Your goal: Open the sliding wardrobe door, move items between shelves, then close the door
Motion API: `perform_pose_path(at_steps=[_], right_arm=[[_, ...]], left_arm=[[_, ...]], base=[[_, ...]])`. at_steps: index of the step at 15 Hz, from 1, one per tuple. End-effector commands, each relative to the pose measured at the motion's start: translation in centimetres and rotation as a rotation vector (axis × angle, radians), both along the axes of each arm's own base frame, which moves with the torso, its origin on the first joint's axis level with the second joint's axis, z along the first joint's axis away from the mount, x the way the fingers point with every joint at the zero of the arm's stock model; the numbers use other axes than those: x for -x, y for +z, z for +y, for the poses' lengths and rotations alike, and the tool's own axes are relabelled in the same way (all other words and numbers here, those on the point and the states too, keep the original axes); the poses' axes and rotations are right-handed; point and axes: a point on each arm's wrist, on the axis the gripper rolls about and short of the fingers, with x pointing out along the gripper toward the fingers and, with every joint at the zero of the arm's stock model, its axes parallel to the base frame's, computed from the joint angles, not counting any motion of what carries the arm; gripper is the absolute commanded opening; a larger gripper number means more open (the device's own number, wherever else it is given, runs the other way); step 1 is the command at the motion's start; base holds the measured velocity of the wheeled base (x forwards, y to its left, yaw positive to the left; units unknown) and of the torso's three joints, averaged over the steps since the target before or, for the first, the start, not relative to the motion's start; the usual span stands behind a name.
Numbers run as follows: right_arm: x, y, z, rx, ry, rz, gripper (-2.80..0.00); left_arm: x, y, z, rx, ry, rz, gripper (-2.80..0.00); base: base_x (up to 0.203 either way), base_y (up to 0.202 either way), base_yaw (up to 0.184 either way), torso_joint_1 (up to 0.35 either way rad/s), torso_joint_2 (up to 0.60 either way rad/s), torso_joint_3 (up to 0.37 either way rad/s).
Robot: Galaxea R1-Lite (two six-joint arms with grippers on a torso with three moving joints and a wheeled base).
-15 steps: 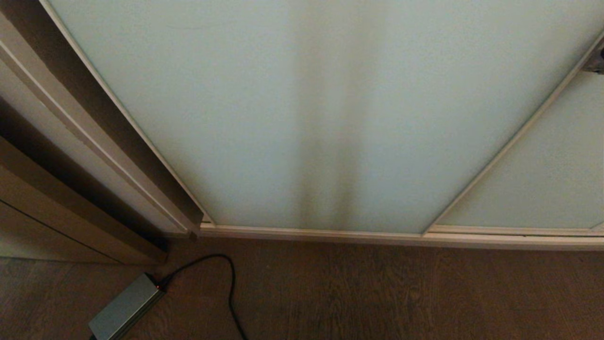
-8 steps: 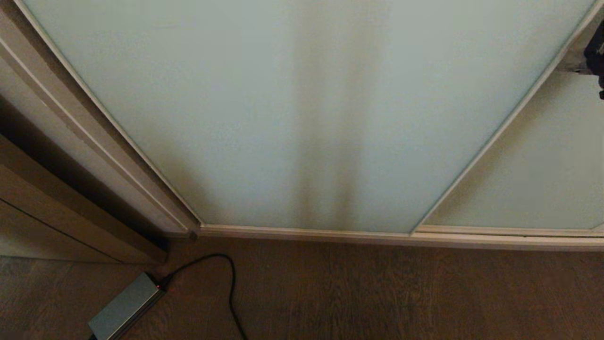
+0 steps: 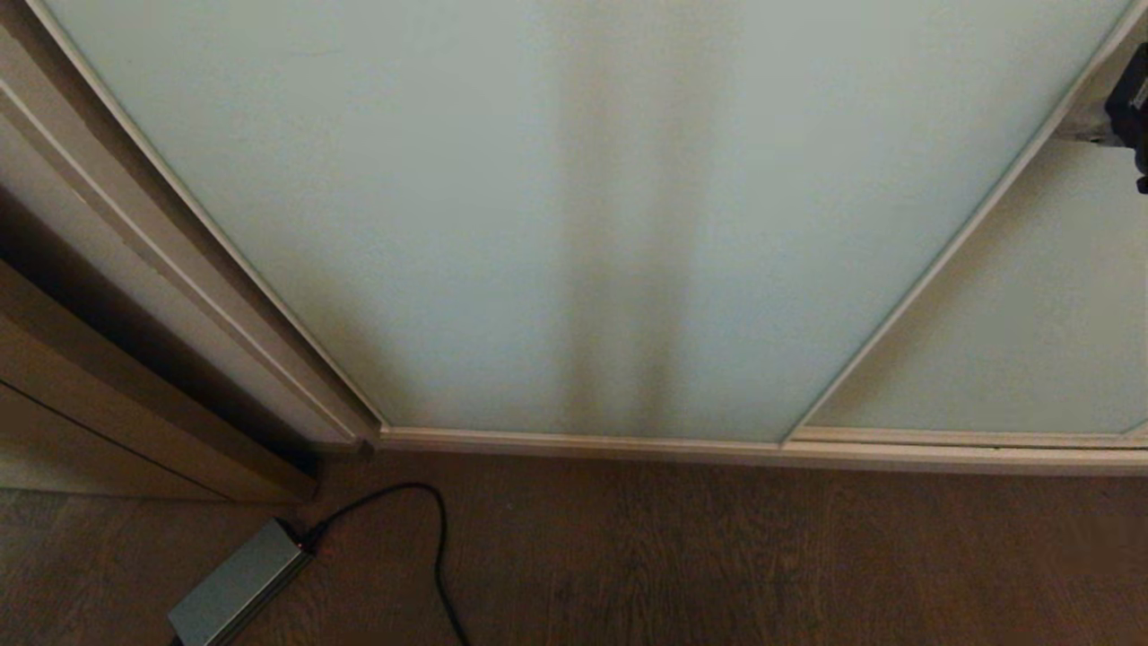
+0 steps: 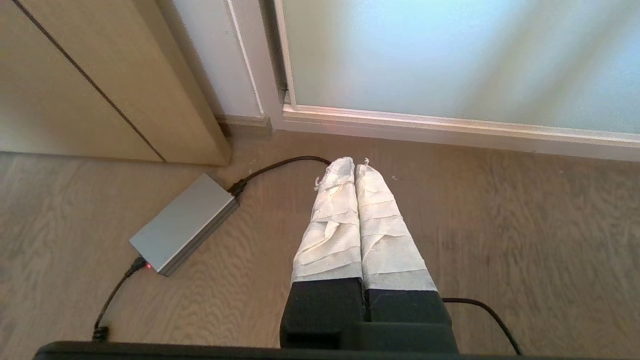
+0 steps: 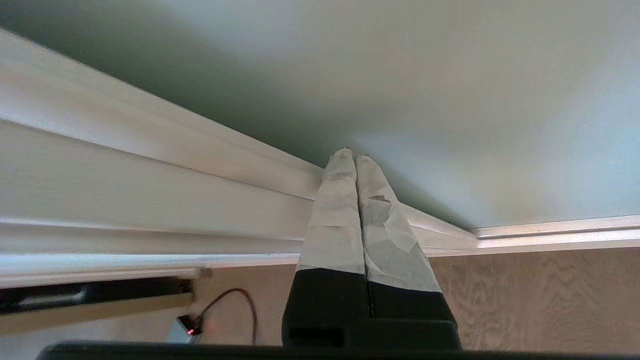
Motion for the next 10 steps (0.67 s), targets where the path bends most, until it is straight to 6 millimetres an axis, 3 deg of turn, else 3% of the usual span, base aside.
perform_pose_path(at_steps=[1,6,10], right_arm=[[-0.4,-0.2,0.6,-0.001,-0.001,0.009,-2.8],[0.0,-0.5,0.6,0.019,-0.007,0.015,-2.8],[1.5,-1.5,0.5,0.159,-0.003,0.029,-2.8]], left_arm=[[0.0,0.0,0.0,0.001,0.001,-0.001,-2.8],[0.0,0.0,0.0,0.001,0.001,0.0,-2.8],[0.0,0.0,0.0,0.001,0.001,-0.001,-2.8]], base=[[0.0,0.0,0.0,0.0,0.0,0.0],[0.0,0.0,0.0,0.0,0.0,0.0],[0.0,0.0,0.0,0.0,0.0,0.0]])
